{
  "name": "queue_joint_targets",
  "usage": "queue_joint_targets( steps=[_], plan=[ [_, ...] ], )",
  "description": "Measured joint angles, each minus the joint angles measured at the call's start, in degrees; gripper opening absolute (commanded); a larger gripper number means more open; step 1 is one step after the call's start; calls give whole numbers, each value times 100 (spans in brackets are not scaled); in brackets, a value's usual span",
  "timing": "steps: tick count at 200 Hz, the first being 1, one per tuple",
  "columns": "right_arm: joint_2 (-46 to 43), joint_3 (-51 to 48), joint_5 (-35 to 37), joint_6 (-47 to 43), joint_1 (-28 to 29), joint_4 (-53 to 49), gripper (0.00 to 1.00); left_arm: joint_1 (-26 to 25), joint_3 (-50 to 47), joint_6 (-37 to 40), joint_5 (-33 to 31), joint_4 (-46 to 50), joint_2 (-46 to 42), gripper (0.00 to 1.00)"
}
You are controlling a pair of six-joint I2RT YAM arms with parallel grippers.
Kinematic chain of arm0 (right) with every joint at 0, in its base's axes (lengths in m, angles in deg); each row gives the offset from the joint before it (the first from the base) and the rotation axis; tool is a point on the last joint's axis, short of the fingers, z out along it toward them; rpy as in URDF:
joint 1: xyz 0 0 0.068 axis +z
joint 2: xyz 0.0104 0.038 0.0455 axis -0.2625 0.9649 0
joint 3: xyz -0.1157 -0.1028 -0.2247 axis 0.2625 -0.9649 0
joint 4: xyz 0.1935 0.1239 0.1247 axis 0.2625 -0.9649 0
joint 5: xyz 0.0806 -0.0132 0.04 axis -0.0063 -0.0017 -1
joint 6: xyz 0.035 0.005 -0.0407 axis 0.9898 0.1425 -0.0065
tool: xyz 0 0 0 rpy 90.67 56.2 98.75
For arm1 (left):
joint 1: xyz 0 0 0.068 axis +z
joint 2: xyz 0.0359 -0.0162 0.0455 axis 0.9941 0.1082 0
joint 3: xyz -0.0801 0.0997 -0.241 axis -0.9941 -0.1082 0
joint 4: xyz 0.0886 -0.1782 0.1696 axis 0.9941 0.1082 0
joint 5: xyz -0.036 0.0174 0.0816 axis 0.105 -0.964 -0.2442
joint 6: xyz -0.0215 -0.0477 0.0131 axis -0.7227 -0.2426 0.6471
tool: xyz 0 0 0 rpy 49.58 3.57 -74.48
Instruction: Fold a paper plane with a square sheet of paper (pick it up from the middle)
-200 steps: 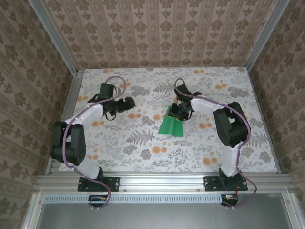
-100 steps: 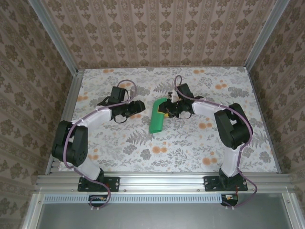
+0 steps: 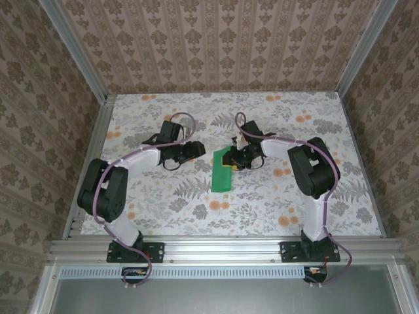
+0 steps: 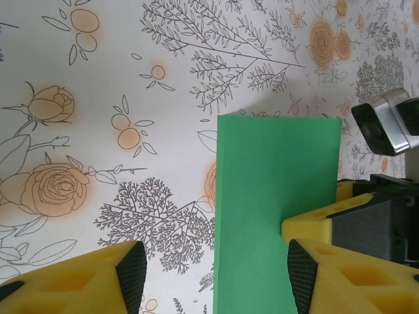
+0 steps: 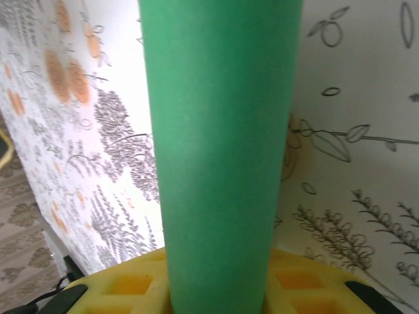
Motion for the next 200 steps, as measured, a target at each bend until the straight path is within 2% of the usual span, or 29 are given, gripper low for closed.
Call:
queue_joint_targets(
  steps=[65,200],
  plan=[
    [120,142,232,-273,0,-330,30,0,46,2,-44,2,76,62],
    [175,258,289,-713,0,-531,30,-424,70,-328,-85,-83,181,54]
  ],
)
